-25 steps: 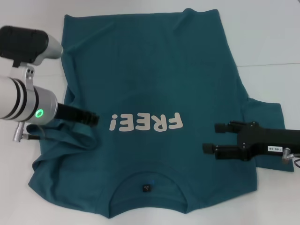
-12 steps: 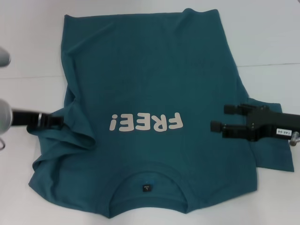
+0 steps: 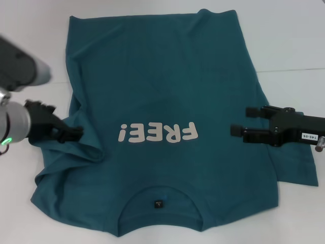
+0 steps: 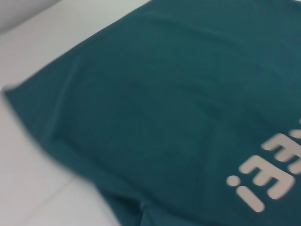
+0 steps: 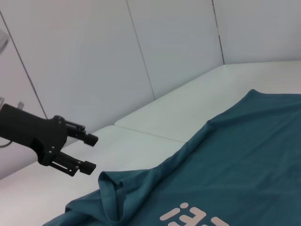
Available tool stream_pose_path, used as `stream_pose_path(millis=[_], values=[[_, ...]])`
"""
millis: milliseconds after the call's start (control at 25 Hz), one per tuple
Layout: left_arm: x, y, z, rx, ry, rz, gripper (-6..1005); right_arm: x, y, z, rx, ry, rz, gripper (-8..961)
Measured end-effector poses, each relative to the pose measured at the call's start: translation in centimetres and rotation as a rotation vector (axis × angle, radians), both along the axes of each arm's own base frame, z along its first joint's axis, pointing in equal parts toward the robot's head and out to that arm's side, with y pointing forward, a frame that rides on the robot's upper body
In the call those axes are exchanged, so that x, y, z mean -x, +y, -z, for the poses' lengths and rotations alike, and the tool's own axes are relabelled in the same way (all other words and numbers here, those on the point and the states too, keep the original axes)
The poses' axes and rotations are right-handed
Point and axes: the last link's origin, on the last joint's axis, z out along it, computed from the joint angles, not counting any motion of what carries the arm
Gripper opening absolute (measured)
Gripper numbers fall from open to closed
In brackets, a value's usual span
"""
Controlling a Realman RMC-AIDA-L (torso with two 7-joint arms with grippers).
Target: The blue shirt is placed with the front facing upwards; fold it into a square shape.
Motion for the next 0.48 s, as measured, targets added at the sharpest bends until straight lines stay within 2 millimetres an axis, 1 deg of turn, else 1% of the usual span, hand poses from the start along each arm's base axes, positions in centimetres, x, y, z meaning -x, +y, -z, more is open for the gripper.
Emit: stream_pose_path(millis=[120, 200, 320, 400, 480], values=[[-1.5, -0.1, 0.3, 0.096, 0.14, 0.152, 801, 0.0, 0.0, 0.0, -0.001, -0.001, 0.001, 942], [-2.9, -0.3, 0.9, 0.184, 0.24, 0.267, 796, -0.1, 0.0, -0.1, -0.001, -0.001, 0.003, 942], [-4.6, -0.7, 2.0, 0.284, 0.34, 0.367, 789, 0.0, 0.0, 0.0, 0.001, 0.003, 0.005, 942], [-5.1, -0.9, 2.5, 0.33, 0.405, 0.392, 785, 0.0, -0.1, 0.2, 0.003, 0.008, 0.007, 942], [-4.9, -0.9, 3.1, 0.365, 0.49, 0.395, 780, 0.0, -0.1, 0.3, 0.005, 0.012, 0.011, 942]])
